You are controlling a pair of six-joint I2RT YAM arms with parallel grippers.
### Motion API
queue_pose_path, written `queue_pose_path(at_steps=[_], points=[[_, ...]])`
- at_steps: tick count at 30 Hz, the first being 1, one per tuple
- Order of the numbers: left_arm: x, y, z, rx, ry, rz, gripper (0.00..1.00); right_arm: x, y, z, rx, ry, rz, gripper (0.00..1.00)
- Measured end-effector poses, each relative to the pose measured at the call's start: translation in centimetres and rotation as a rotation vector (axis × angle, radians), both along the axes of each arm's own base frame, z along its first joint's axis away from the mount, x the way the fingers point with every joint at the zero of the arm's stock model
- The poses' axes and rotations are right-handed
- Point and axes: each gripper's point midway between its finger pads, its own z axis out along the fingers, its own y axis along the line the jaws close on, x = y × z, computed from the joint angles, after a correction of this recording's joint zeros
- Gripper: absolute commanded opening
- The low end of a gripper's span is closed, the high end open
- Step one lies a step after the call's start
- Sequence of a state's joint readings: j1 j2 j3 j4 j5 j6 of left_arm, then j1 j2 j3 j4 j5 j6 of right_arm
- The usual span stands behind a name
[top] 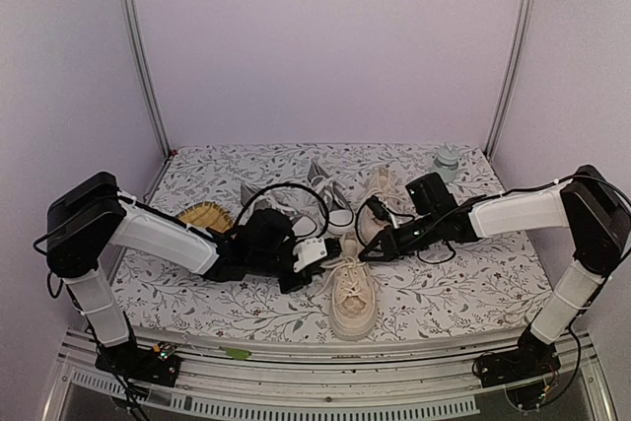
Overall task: Tie the shoes
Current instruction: Pull the loops with the shoelace from the shoe.
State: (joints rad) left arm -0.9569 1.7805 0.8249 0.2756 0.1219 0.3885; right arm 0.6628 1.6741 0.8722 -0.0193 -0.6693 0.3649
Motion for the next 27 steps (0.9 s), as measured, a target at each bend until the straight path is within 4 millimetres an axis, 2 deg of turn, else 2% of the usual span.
queue_pose_path(at_steps=[6, 10, 15, 21, 27], points=[[1.1, 0.3, 0.3, -0.020, 0.006, 0.050, 0.00, -1.3, -0.1, -0.1, -0.026, 0.012, 0.033, 0.01], [2.0, 0.7, -0.9, 0.002, 0.026, 0.100, 0.00, -2.4, 0.1, 0.1, -0.035, 0.013, 0.066, 0.01], [2.0, 1.4, -2.7, 0.042, 0.060, 0.127, 0.00, -3.1, -0.3, -0.8, -0.063, 0.023, 0.079, 0.01], [2.1, 1.6, -3.0, 0.046, 0.072, 0.146, 0.00, -3.8, -1.5, -2.3, -0.126, 0.041, 0.077, 0.01], [2.4, 1.7, -3.3, 0.048, 0.077, 0.157, 0.00, -3.9, -1.9, -2.2, -0.142, 0.020, 0.073, 0.01]])
